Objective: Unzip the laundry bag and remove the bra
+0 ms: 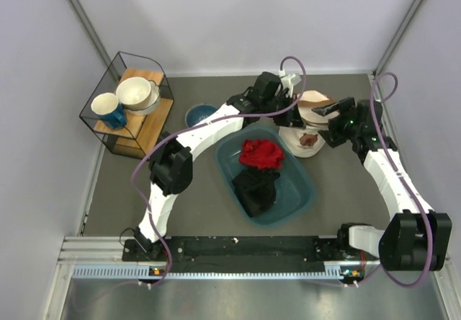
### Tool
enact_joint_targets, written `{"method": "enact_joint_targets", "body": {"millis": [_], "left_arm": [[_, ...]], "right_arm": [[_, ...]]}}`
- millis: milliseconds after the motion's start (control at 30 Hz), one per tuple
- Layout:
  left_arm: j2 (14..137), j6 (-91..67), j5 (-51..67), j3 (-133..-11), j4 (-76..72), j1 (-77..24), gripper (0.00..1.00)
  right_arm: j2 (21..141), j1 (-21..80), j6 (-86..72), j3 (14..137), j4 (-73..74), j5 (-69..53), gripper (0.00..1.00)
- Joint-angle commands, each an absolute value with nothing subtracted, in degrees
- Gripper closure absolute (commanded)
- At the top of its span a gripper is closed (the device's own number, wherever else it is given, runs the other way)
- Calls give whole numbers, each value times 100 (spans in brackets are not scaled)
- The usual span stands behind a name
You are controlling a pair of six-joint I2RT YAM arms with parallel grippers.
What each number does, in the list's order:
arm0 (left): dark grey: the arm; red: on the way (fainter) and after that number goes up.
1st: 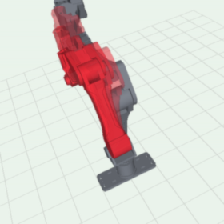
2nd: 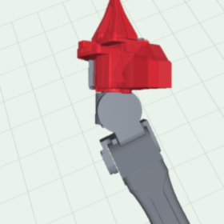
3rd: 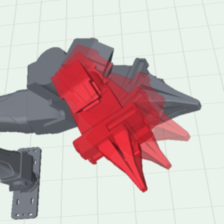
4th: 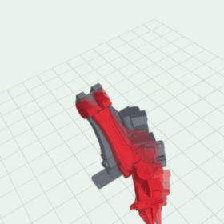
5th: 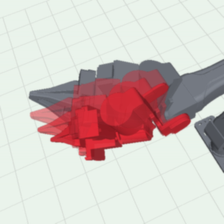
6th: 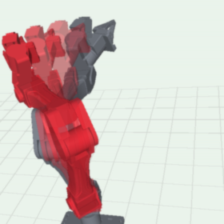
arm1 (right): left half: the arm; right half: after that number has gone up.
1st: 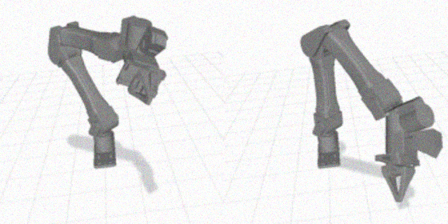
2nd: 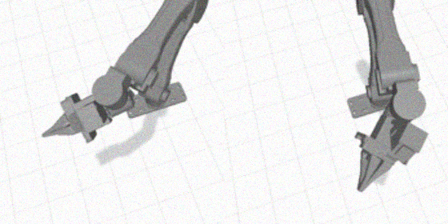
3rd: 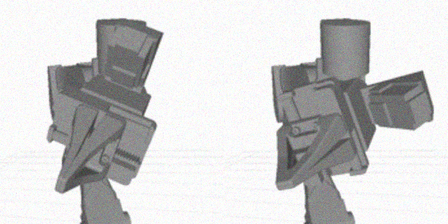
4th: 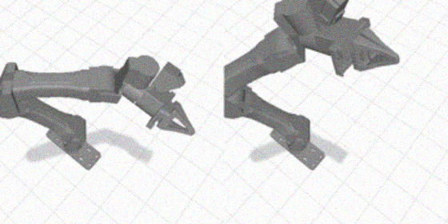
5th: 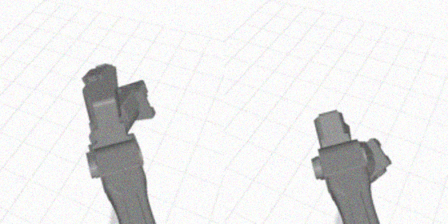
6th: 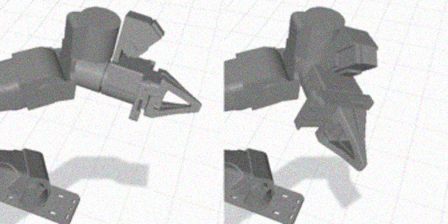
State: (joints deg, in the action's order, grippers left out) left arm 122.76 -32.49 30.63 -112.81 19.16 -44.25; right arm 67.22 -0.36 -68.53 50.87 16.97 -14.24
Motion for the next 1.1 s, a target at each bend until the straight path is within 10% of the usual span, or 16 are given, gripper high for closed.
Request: {"method": "enact_joint_targets", "body": {"millis": [0, 233, 1067], "left_arm": [[11997, -3340, 3217, -11259, 1494, -4526, 100], [11909, -3121, 3191, -11294, 1634, -4518, 100], [11944, -2645, 3665, -11408, 1969, -3262, 100]], "right_arm": [[6952, 140, -7225, 5027, 907, -1046, 22], [7066, 132, -6708, 5212, 1001, -721, 100], [8095, -1002, -3138, 6926, 2584, -4192, 100]]}}
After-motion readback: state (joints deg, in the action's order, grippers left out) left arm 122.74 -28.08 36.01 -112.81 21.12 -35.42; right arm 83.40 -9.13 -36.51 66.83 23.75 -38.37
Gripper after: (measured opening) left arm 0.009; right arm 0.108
